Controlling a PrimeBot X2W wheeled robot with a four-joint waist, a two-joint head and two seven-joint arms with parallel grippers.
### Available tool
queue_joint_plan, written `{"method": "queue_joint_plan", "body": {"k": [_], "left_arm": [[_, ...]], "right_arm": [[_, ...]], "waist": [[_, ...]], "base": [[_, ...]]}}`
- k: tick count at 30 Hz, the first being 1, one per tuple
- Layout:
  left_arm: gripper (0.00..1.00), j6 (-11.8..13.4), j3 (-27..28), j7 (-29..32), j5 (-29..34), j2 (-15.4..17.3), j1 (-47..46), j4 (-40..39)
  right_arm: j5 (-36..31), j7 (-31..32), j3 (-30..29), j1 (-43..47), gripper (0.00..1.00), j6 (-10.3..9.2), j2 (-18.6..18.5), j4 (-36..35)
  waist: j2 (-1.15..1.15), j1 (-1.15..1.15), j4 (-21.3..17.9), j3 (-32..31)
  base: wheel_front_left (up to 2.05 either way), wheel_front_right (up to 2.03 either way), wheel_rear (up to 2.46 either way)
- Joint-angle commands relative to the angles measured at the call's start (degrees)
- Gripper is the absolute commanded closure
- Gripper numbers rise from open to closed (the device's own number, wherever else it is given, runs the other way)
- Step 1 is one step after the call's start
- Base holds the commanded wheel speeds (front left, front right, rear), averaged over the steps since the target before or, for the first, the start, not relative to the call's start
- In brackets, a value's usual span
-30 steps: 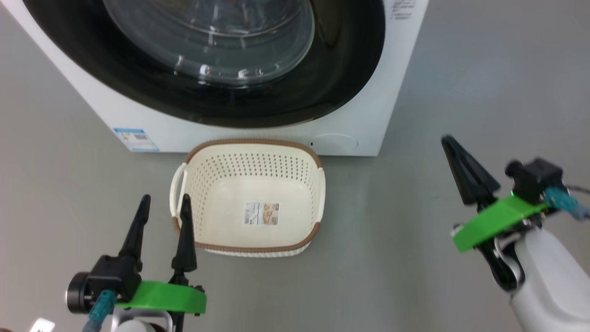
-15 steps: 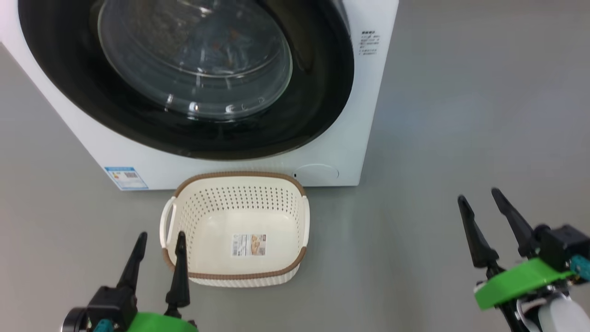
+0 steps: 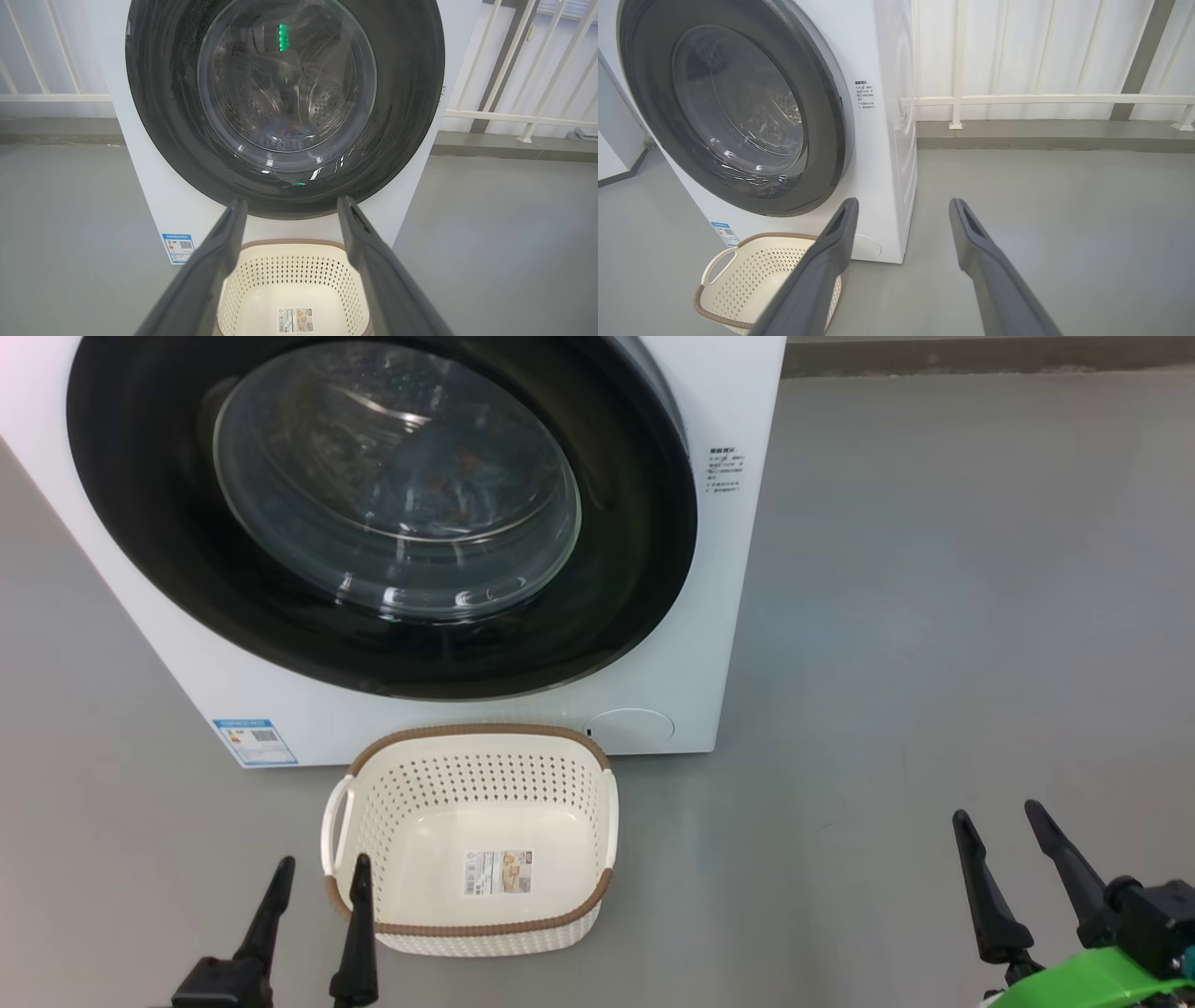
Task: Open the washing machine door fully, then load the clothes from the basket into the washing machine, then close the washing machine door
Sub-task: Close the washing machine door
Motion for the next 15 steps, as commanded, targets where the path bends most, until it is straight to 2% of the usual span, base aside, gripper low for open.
{"method": "queue_joint_plan", "body": {"k": [1, 15], "left_arm": [[0.0, 0.1, 1.85, 0.1, -0.6, 0.91, -0.6, -1.75], [0.0, 0.65, 1.63, 0.89, -1.22, 1.59, 0.41, -2.48]], "right_arm": [[-0.87, 0.31, 0.68, 0.12, 0.0, 0.02, -0.24, -2.37], [-1.72, 2.09, -0.25, 2.77, 0.0, 0.02, 1.79, -4.7]], "waist": [[0.0, 0.0, -0.32, -0.41], [0.0, 0.0, -0.77, -1.86]], "base": [[0.0, 0.0, 0.0], [0.0, 0.0, 0.0]]}}
